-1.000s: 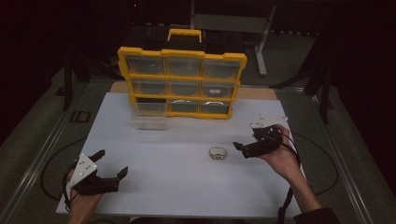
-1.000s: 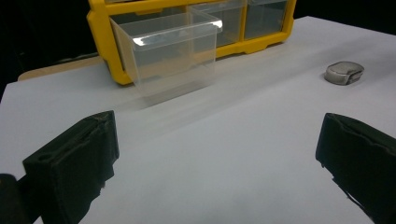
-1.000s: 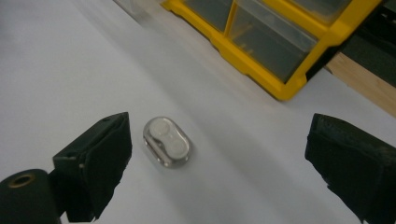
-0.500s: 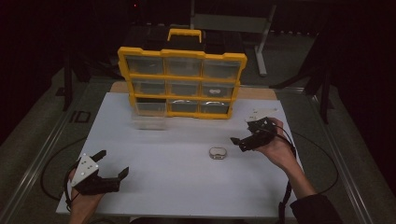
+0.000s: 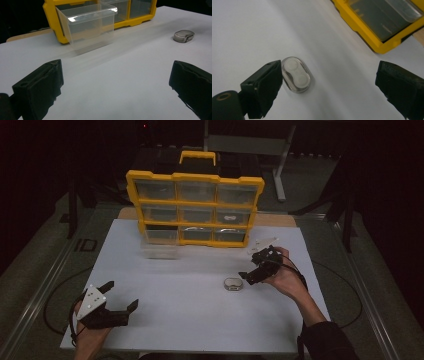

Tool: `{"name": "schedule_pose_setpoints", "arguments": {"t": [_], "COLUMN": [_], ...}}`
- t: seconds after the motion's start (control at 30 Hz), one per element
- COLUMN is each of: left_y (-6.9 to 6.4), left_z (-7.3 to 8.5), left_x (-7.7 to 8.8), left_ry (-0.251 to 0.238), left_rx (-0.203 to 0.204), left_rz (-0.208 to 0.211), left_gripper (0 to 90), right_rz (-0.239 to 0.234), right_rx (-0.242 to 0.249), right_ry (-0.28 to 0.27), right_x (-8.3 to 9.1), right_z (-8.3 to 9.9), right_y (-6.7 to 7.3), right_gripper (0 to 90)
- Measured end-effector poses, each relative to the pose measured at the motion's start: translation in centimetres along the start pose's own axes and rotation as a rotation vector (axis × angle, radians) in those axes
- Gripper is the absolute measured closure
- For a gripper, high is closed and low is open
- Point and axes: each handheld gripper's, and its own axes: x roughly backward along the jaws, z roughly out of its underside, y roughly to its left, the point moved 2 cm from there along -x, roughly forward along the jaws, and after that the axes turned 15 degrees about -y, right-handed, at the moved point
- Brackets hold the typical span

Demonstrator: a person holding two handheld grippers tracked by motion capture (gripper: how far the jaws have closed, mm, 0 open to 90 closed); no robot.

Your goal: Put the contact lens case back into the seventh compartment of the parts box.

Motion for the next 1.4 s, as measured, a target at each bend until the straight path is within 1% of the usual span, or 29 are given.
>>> {"name": "schedule_pose_setpoints", "arguments": {"t": [0.13,0.17,0.2,0.27,0.47,0.6,0.97,1.03,1.07,1.23,1.27,1.3,1.37,1.4], "left_y": [-0.1,-0.1,-0.1,-0.1,-0.2,-0.2,-0.2,-0.2,-0.2,-0.2,-0.2,-0.2,-0.3,-0.3], "left_z": [0.0,0.0,0.0,0.0,0.0,0.0,0.0,0.0,0.1,0.1,0.1,0.1,0.1,0.1], "left_x": [-0.1,-0.1,-0.1,-0.1,-0.1,-0.1,-0.1,-0.1,-0.1,-0.1,-0.1,-0.1,-0.1,-0.1], "left_ry": [0.002,0.003,0.003,0.004,0.005,0.004,0.005,0.005,0.005,0.006,0.006,0.006,0.005,0.006], "left_rx": [-0.003,-0.005,-0.005,-0.007,-0.011,-0.011,-0.013,-0.013,-0.012,-0.013,-0.012,-0.012,-0.013,-0.013], "left_rz": [0.005,0.005,0.005,0.005,0.008,0.008,0.01,0.01,0.012,0.012,0.012,0.012,0.014,0.014], "left_gripper": [0.3,0.3,0.3,0.3,0.3,0.3,0.3,0.3,0.3,0.3,0.3,0.3,0.3,0.3], "right_rz": [-0.019,-0.017,-0.017,-0.023,-0.036,-0.045,-0.066,-0.069,-0.078,-0.087,-0.091,-0.092,-0.094,-0.103], "right_rx": [0.034,0.044,0.044,0.063,0.079,0.092,0.096,0.103,0.098,0.088,0.095,0.081,0.083,0.081], "right_ry": [0.029,0.037,0.037,0.057,0.068,0.092,0.14,0.139,0.139,0.155,0.152,0.159,0.161,0.169], "right_x": [-1.1,-1.3,-1.3,-1.9,-2.8,-3.4,-4.5,-4.6,-4.8,-5.3,-5.4,-5.4,-5.5,-5.7], "right_z": [0.1,0.2,0.2,0.3,0.2,0.4,0.9,1.0,1.1,1.5,1.6,1.7,1.8,2.0], "right_y": [0.4,0.5,0.5,0.7,1.1,1.3,1.5,1.5,1.6,1.5,1.4,1.5,1.4,1.4], "right_gripper": [7.2,7.2,7.2,7.2,7.2,7.3,7.4,7.4,7.7,7.7,7.7,7.7,7.8,7.8]}}
